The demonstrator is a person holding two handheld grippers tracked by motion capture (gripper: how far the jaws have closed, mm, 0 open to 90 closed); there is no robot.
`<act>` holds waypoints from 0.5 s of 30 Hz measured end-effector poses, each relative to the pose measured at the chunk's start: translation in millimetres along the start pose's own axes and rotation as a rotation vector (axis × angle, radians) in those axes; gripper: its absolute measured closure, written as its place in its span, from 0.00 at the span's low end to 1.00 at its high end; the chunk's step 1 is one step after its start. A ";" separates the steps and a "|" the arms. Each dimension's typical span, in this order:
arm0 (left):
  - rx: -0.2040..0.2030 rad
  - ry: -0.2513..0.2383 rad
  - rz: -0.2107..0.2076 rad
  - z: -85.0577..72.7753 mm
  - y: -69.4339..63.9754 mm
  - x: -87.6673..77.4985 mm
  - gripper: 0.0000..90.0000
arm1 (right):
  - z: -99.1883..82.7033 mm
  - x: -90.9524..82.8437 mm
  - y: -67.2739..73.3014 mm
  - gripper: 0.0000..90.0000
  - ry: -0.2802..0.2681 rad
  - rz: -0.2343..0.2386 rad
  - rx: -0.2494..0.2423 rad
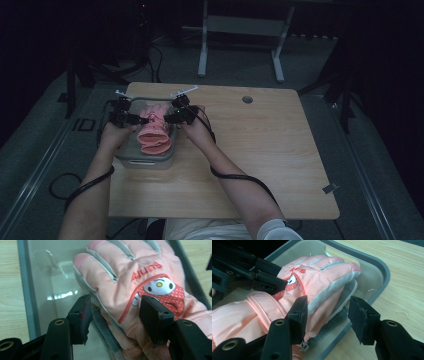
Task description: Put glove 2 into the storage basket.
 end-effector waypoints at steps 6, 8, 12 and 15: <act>-0.008 -0.019 -0.017 1.6 0.7 -5.2 0.36 | 0.3 -9.3 2.5 0.53 -0.019 0.016 -0.016; -0.003 -0.018 -0.012 1.5 -0.7 -5.8 0.35 | 1.4 -12.4 3.5 0.53 -0.028 0.019 -0.021; -0.004 -0.017 0.005 1.3 3.2 -8.7 0.29 | 2.1 -17.5 4.6 0.53 -0.038 0.020 -0.023; 0.008 -0.046 0.017 0.5 6.7 -12.8 0.22 | 1.8 -20.6 4.2 0.53 -0.044 0.022 -0.027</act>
Point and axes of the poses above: each handheld gripper's, and its own axes: x roughly forward along the jaws, z roughly out of its top, y roughly to its left, the point moved 4 cm from there along x, roughly forward along the jaws, and after that the axes turned 15 degrees about z, right-handed, at the moved point
